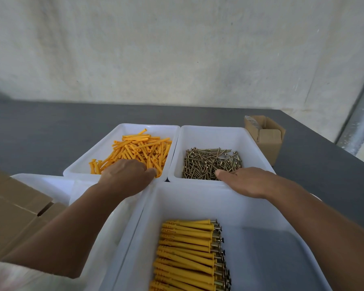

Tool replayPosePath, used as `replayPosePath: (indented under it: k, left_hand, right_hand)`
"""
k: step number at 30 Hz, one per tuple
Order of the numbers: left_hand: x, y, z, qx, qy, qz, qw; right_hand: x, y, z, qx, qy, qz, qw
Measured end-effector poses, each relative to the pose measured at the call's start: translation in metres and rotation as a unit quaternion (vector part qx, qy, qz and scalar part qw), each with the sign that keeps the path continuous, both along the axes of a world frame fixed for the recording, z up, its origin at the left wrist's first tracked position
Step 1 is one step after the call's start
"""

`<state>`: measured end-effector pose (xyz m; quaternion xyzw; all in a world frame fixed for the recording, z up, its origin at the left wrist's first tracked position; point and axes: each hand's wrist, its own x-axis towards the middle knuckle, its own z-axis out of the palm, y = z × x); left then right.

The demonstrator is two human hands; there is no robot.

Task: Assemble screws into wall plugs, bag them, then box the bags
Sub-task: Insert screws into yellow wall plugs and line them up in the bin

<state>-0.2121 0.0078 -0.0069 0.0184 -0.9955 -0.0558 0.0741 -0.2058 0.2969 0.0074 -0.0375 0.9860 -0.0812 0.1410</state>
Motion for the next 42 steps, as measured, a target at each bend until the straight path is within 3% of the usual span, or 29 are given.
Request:
replayPosePath:
  k: [7, 14, 23, 27, 31, 35, 42]
  left_hand:
    - [0.011, 0.009, 0.012, 0.077, 0.042, 0.004, 0.996]
    - [0.019, 0.019, 0.025, 0.248, 0.031, 0.006, 0.968]
    - [0.024, 0.020, 0.029, 0.252, 0.157, 0.009, 0.955]
    - [0.029, 0.023, 0.034, 0.328, 0.192, -0.012, 0.925]
    - [0.029, 0.025, 0.039, 0.452, 0.204, -0.032, 0.868]
    - [0.029, 0.028, 0.042, 0.570, 0.153, -0.055, 0.805]
    - [0.034, 0.036, 0.047, 0.654, 0.075, -0.040, 0.751]
  right_hand:
    - [0.001, 0.000, -0.001, 0.010, 0.012, -0.015, 1.000]
    - [0.002, 0.000, -0.003, 0.006, 0.044, -0.011, 0.999]
    - [0.006, -0.003, 0.002, 0.004, 0.094, 0.009, 0.996]
    - [0.008, -0.004, 0.005, 0.018, 0.132, 0.008, 0.991]
    - [0.011, -0.006, 0.010, 0.033, 0.182, 0.006, 0.983]
    - [0.012, -0.007, 0.016, 0.002, 0.200, 0.012, 0.980]
    - [0.023, -0.014, 0.026, 0.005, 0.265, 0.084, 0.961]
